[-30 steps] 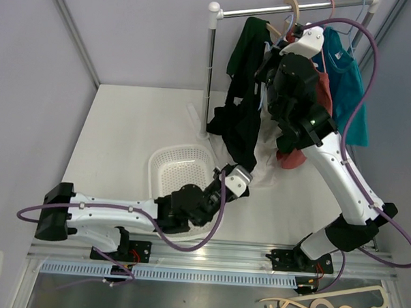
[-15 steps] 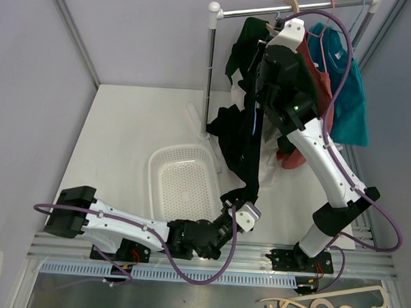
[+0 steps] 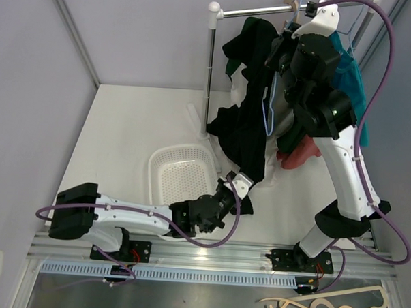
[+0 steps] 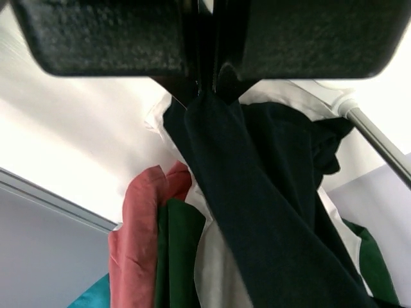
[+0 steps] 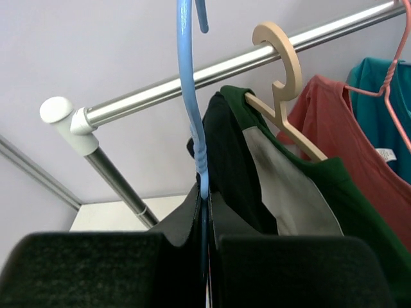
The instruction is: Remove the t-shirt from the hanger
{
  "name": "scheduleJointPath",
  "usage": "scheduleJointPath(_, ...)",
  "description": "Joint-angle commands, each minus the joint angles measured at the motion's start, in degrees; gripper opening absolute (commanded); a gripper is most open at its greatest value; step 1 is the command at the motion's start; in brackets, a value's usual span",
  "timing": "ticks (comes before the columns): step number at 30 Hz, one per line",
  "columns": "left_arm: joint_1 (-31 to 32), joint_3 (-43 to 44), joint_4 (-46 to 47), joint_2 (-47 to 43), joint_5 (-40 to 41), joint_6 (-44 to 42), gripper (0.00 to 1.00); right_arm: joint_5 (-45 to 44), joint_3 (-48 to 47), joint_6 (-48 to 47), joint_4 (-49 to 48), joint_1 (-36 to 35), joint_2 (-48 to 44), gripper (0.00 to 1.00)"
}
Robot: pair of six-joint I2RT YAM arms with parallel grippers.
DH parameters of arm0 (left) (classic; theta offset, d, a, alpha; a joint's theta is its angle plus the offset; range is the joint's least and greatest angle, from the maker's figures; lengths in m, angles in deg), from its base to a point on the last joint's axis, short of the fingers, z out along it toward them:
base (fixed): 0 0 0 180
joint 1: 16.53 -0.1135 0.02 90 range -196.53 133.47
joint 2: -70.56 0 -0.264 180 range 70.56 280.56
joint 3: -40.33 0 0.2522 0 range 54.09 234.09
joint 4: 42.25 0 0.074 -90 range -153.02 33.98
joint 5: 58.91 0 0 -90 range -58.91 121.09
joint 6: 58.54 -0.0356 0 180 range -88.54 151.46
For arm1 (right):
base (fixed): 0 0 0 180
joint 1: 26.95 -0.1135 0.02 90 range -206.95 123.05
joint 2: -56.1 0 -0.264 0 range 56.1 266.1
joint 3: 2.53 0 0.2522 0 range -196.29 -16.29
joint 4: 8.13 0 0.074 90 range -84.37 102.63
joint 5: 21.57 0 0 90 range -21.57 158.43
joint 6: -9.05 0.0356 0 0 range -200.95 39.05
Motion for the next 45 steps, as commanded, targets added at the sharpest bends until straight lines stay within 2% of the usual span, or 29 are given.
scheduleJointPath(1,-4.2,4.2,-4.21,1.06,-2.62,6.02,0.01,3.77,-3.23,2.83,3.63,0.5,-2.41,0.0)
scheduleJointPath(2,-5.71,6.39,-9.21,1.23,-3.93,7.72,0.01,4.74,-2.8,3.8,4.87,0.41,-3.54,0.0)
scheduleJointPath(6,-11.43,10.97,-10.23,1.32,-8.86,8.8,0.01,9.91,2.56,9.07,10.14,0.23,-7.24,0.0)
scheduleJointPath(7,-13.0,15.86,-11.09,1.76,-8.95,7.22,0.01,11.06,3.52,9.86,11.37,0.23,-8.03,0.0)
scheduleJointPath(9,-14.59,20.37,-16.34,3.51,-8.69,5.81,0.01,13.96,6.41,11.09,13.22,-0.03,-10.3,0.0)
scheduleJointPath(11,-16.87,29.92,-20.31,6.41,-8.16,4.49,0.01,15.46,8.19,11.54,16.03,-0.21,-11.72,0.0)
scheduleJointPath(14,-20.13,40.64,-26.46,8.78,-10.17,5.09,0.01,16.79,9.86,11.63,20.34,-0.38,-13.92,0.0)
scheduleJointPath(17,-23.64,45.6,-34.37,11.68,-11.06,7.03,0.01,18.1,9.43,11.45,25.0,-0.3,-15.68,0.0)
scheduleJointPath(18,-24.61,52.14,-37.18,12.83,-11.23,7.73,0.01,18.54,8.9,11.37,26.23,-0.38,-16.03,0.0)
scheduleJointPath(20,-27.25,59.28,-45.77,15.2,-11.24,8.35,0.01,19.07,6.27,11.1,30.01,-0.38,-16.3,0.0)
scheduleJointPath(22,-29.0,66.57,-49.75,18.01,-10.18,7.57,0.01,18.72,5.47,10.93,31.85,-0.38,-17.87,0.0)
scheduleJointPath(26,-31.38,71.63,-55.22,19.96,-9.39,7.47,0.01,18.2,5.12,10.93,31.87,-0.38,-21.91,0.0)
scheduleJointPath(31,-32.18,75.31,-55.66,18.29,-11.15,5.64,0.01,12.85,5.9,8.13,30.02,-0.38,-23.33,0.0)
scheduleJointPath(35,-32.18,88.73,-61.1,18.55,-13.77,4.57,0.01,6.51,14.67,5.13,21.34,-0.3,-26.39,0.0)
scheduleJointPath(36,-32.18,89.12,-61.37,17.85,-14.48,4.4,0.01,6.07,20.27,4.6,18.53,-0.3,-28.93,0.0)
scheduleJointPath(40,-32.18,88.68,-57.78,11.71,-18.09,2.21,0.01,5.28,30.4,2.67,4.92,-0.03,-32.55,0.0)
scheduleJointPath(45,-32.18,88.68,-56.19,5.56,-19.66,1.93,0.01,9.13,36.83,-1.28,-5.12,0.32,-32.38,0.0)
